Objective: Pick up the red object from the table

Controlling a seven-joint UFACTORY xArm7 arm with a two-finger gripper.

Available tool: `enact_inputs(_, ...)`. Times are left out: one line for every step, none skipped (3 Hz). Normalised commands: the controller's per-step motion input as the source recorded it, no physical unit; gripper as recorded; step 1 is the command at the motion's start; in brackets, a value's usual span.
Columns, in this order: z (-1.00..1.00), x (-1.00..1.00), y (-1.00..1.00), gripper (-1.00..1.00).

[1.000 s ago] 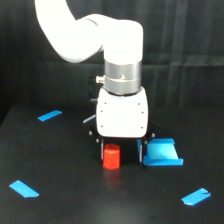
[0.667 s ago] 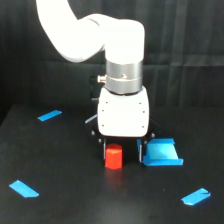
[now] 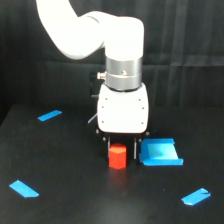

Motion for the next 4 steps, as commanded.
enact_inputs(0.16, -0.11, 0.14, -1.0)
enact_inputs(0.18, -0.19, 0.19, -1.0)
enact_inputs(0.94, -0.34, -0.08, -1.0)
enact_inputs(1.0, -0.35, 0.04, -1.0)
